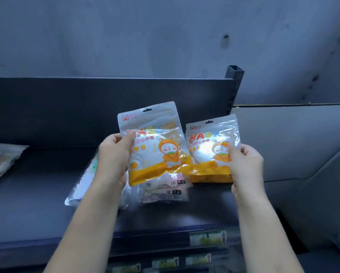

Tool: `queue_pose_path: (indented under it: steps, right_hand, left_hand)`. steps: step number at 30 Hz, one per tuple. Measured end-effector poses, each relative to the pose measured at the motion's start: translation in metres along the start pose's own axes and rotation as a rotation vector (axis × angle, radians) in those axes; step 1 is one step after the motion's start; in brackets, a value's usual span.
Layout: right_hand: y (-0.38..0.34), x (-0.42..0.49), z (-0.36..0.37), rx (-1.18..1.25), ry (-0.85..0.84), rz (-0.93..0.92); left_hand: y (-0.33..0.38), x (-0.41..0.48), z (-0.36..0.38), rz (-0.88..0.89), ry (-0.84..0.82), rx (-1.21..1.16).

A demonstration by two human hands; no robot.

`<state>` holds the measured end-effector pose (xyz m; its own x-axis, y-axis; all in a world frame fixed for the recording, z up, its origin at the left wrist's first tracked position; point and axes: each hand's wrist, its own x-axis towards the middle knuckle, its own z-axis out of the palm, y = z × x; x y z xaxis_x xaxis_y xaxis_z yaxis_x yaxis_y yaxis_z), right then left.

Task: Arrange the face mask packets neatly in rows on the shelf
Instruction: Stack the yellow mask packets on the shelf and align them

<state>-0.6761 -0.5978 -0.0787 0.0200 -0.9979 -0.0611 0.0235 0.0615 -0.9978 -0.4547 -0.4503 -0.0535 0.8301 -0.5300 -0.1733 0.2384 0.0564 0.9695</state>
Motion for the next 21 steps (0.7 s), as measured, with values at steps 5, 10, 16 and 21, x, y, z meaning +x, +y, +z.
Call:
queue_pose_path:
  steps: [5, 10, 16, 21]
  right_hand:
    - [0.017, 0.036, -0.012, -0.200, -0.002, -0.033]
    - [0.016, 0.042, -0.020, -0.545, 0.014, -0.035]
    - [0.026, 0.057, -0.024, -0.780, 0.016, -0.084]
    - [0.030, 0.055, -0.012, -0.739, 0.078, -0.154]
  left_hand:
    - [-0.005, -0.007, 0.038, -0.014, 0.016, -0.073]
    - [-0.011, -0.005, 0.054, -0.067, 0.091, -0.162]
    - [-0.022, -0.003, 0.058, -0.073, 0.136, -0.174]
    - [-0.023, -0.007, 0.066, -0.064, 0.129, -0.140]
